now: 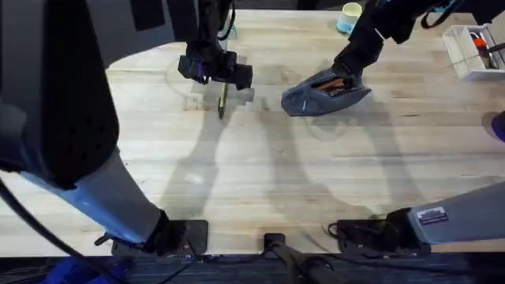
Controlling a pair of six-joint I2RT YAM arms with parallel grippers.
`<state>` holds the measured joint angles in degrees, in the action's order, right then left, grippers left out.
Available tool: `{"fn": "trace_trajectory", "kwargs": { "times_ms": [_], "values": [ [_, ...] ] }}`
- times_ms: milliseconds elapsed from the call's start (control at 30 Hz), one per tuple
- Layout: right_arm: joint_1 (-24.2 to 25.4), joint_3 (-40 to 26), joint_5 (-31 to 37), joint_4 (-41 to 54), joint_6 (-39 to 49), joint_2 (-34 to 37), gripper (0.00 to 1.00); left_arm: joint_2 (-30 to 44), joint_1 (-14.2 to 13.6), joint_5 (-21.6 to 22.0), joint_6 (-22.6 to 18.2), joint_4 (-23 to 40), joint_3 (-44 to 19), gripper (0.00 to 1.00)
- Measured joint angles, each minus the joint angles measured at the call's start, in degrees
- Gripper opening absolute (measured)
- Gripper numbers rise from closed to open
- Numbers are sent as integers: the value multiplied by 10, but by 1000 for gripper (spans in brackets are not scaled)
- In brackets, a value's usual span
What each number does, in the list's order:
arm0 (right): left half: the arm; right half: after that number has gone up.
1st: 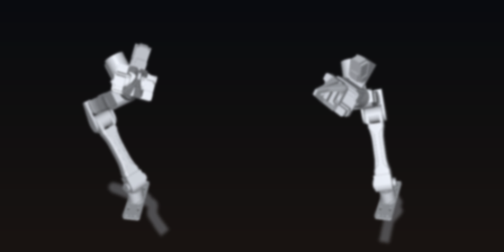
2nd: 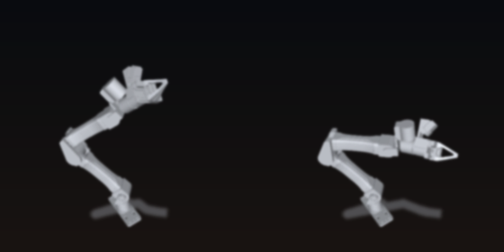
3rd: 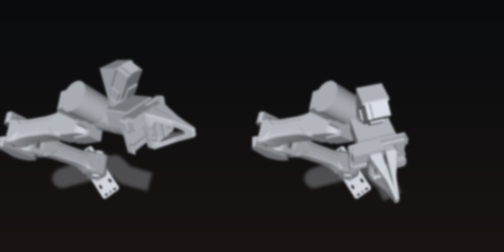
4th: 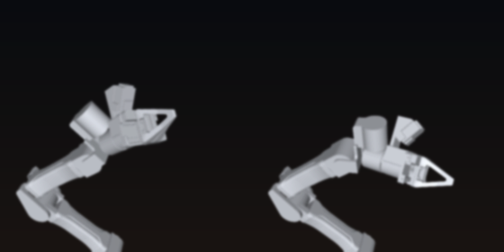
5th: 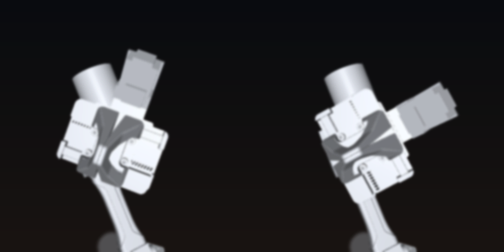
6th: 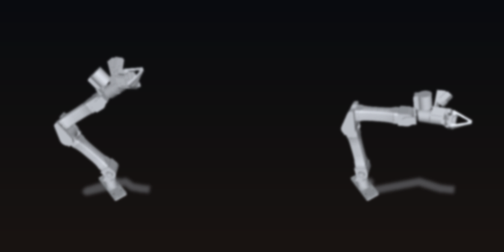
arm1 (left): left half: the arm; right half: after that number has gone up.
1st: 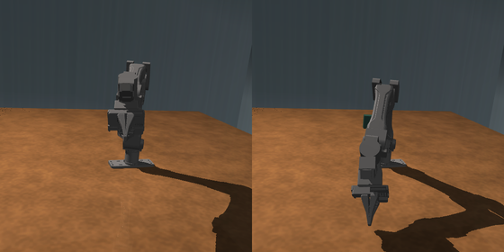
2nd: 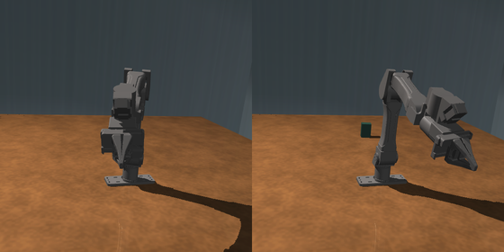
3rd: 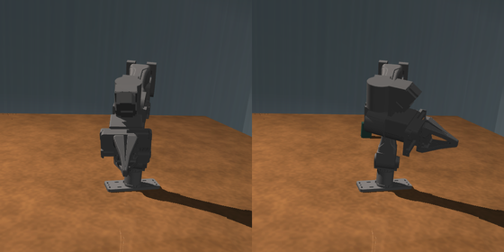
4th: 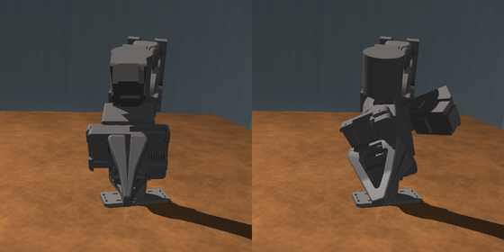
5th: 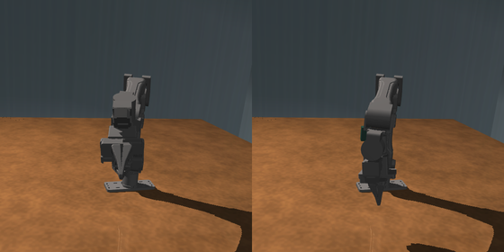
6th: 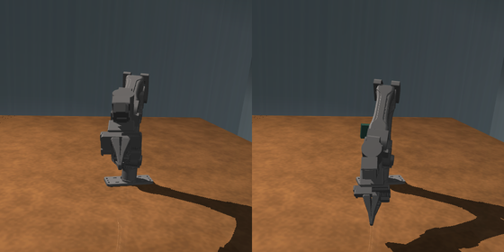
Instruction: Unzip the bag, pick up the pens from the table one at a time and place them inside, then zip the bag closed.
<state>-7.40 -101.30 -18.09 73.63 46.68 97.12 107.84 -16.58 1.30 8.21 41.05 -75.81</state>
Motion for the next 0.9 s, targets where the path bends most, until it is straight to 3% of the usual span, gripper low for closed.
{"fn": "trace_trajectory", "kwargs": {
  "times_ms": [333, 433, 533, 667, 733, 900],
  "values": [
    [0, 0, 0, -4, 0, 0, 997, 20, 0, 0, 0, -3, -1, 996],
    [0, 0, 0, -4, 0, 0, 997, 20, 0, 0, 5, -4, -1, 764],
    [0, 0, 0, -4, 0, 0, 997, 20, 0, 0, 5, -4, -1, 391],
    [0, 0, 0, -5, 0, 0, 997, 20, 0, 0, 5, -4, -1, 97],
    [0, 0, 0, -4, 0, 0, 997, 20, 0, 0, 4, -5, -3, 52],
    [0, 0, 0, -7, 0, 0, 997, 20, 0, 0, 4, -6, -3, 47]
  ]
}}
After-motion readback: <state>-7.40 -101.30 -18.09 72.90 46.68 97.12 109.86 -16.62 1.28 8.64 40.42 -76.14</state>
